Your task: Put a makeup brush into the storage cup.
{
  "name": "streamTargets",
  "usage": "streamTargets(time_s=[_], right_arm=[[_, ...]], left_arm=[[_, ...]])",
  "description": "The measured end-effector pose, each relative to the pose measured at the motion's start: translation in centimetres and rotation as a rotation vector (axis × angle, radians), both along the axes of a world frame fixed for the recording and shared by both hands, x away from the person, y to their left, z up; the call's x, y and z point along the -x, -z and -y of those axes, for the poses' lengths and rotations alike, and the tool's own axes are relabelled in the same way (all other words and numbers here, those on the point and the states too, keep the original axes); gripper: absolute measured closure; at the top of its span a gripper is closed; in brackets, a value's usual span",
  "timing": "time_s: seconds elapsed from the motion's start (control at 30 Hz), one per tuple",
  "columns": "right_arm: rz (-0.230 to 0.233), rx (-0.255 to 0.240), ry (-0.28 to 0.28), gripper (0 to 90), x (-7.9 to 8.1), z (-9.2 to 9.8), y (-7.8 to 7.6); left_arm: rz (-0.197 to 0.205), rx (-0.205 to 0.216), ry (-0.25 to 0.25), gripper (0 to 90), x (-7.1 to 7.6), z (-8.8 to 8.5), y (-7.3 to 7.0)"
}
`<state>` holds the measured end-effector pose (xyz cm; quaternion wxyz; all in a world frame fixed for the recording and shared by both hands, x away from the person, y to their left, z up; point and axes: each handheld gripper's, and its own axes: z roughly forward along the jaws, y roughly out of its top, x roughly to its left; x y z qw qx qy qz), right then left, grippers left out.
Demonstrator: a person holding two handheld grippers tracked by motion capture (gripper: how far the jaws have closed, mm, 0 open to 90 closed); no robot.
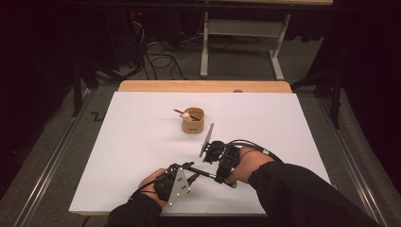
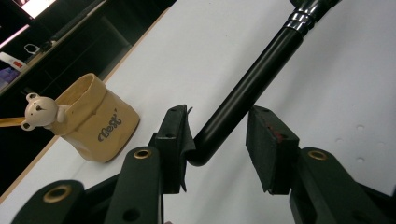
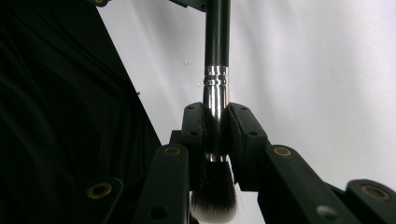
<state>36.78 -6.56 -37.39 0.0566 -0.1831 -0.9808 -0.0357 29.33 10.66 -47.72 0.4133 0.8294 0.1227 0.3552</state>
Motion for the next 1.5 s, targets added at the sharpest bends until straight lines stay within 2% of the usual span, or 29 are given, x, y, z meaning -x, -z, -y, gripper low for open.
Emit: streamTargets(time_s=[0.1,0.6,0.9,0.93,0.97,1.13,1.4,1.5], right_arm=[[0.002,0.025,-0.005,78.3,-0.03,-0.03,-0.26],[-0.024,0.046,-0.016,78.3,-0.15,-0.28,-0.39],[-0.020,0.038,-0.019,77.9,-0.19,-0.26,-0.33],[-0.014,0.050,-0.019,77.7,-0.20,-0.28,-0.45],[-0.017,0.036,-0.016,77.6,-0.21,-0.24,-0.40],[-0.008,0.024,-0.013,76.8,-0.30,-0.11,-0.58],[-0.004,0.019,-0.009,61.8,-0.58,0.27,-0.95],[0.001,0.010,0.000,52.8,-0.74,0.48,-1.09]], left_arm=[[-0.004,-0.004,0.004,59.6,-0.02,0.06,0.06],[-0.009,-0.025,0.013,61.0,0.02,0.30,0.21],[-0.009,-0.028,0.002,67.0,-0.06,0.24,0.25],[-0.008,-0.033,0.002,67.4,-0.07,0.25,0.27],[-0.009,-0.037,0.003,67.9,-0.08,0.26,0.29],[-0.017,-0.036,0.009,69.2,-0.19,0.21,0.30],[-0.008,-0.051,0.025,73.5,-0.11,0.29,0.44],[-0.001,-0.058,0.036,75.3,-0.01,0.33,0.44]])
